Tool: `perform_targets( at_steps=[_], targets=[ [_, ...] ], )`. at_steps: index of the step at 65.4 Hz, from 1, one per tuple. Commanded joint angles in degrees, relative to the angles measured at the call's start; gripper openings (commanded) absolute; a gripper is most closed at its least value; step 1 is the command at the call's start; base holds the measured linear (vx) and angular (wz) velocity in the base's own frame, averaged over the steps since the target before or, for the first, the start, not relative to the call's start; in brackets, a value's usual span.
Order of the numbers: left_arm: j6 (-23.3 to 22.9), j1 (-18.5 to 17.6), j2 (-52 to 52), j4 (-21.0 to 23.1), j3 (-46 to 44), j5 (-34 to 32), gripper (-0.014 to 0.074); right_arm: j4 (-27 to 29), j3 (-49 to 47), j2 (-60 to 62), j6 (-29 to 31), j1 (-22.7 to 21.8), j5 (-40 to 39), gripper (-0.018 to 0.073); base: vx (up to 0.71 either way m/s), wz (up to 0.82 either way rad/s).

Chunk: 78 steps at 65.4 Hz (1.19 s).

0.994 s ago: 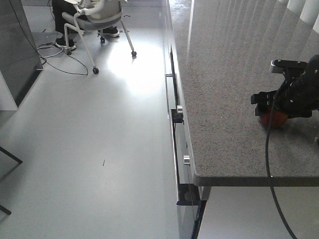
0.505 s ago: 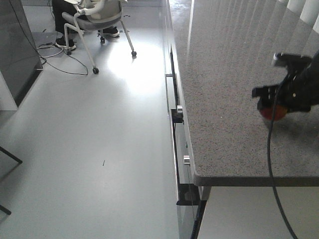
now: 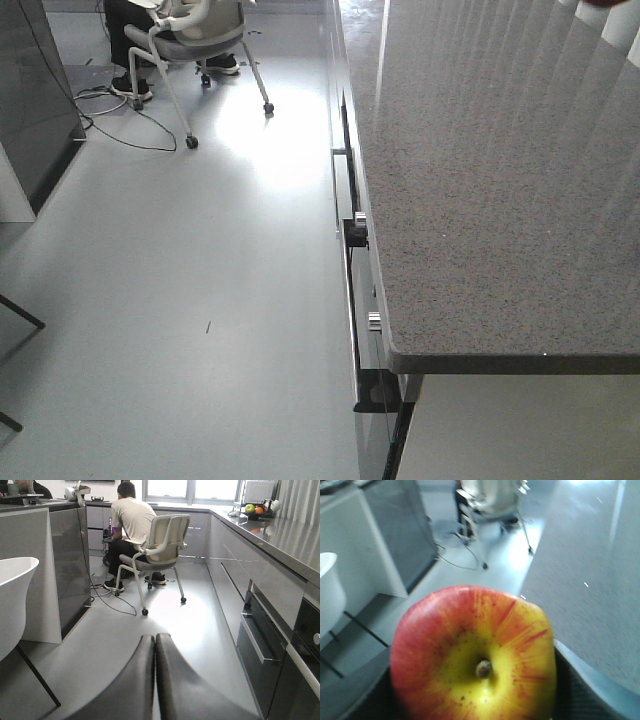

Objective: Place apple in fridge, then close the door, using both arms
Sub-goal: 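Lift the apple off the counter with the right gripper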

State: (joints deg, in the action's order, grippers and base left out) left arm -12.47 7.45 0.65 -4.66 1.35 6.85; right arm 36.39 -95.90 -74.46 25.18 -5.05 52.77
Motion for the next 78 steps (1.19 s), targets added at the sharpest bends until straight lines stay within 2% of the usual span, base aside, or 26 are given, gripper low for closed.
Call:
perform_targets(
  at_steps=[1,14,24,34,50,78],
  targets=[
    [-0.3,0.01,0.88,0.52,-0.97,-4.05,-0.0006,4.01,-1.82,6.97,2.23,-0.17,0.24,0.0223,0.0,0.0],
    [-0.3,0.01,0.88,0.52,-0.97,-4.05,-0.0006,2.15,-1.82,18.4,1.99,-0.17,0.51,0.0223,0.0,0.0],
    [-0.3,0.01,0.88,0.52,-0.97,-4.05,-0.0006,1.17,-1.82,22.46,1.99,-0.17,0.21,0.0223,0.0,0.0],
    [-0.3,0.01,0.88,0.52,-0.97,-4.05,-0.0006,-0.83,-1.82,23.09,1.18,-0.17,1.23,0.0223,0.0,0.0],
    [-0.3,0.01,0.88,0.52,-0.97,-4.05,-0.0006,-0.7,-1.82,22.89,1.11,-0.17,4.74,0.0223,0.0,0.0],
    [-0.3,0.01,0.88,0.52,-0.97,-4.05,-0.0006,-0.67,-1.82,22.89,1.11,-0.17,4.87,0.0223,0.0,0.0]
  ],
)
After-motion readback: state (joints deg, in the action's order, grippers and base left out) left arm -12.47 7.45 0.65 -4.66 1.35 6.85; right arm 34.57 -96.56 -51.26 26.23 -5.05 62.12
